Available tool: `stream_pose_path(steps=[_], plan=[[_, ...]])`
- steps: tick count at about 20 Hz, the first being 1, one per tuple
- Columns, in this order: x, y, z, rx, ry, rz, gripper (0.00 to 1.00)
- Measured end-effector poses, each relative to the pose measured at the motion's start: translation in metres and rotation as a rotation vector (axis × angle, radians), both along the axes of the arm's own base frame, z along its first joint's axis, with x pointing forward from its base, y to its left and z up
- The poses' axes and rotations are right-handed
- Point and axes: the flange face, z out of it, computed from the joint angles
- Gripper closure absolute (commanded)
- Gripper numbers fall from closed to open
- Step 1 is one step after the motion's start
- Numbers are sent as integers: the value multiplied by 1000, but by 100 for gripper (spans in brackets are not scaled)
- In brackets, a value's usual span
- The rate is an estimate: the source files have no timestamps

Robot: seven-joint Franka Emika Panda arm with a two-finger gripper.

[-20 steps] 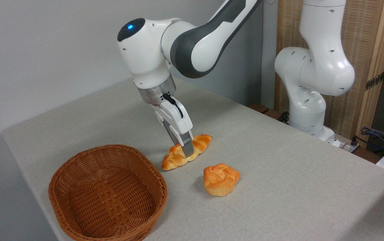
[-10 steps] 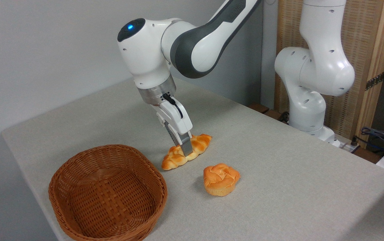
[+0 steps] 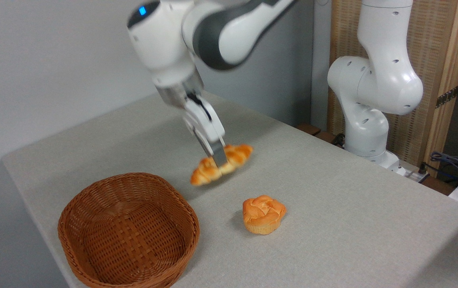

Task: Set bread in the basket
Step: 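Lift the braided roll and carry it over the wicker basket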

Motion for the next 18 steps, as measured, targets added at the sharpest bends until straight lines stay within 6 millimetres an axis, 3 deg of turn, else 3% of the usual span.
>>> stream_pose_path(steps=[3, 5, 8, 11, 12, 14, 15, 17, 18], plan=[[11, -7, 56, -57, -47, 8, 71], [27, -8, 77, -81, -90, 12, 71], [71, -4, 90, -107, -136, 29, 62], [122, 12, 86, -133, -187, 57, 61], [137, 15, 82, -142, -220, 62, 57], [154, 18, 77, -154, -269, 72, 36], [157, 18, 77, -156, -283, 74, 20], [161, 18, 78, -162, -309, 62, 4], [161, 17, 78, -164, -313, 49, 0]])
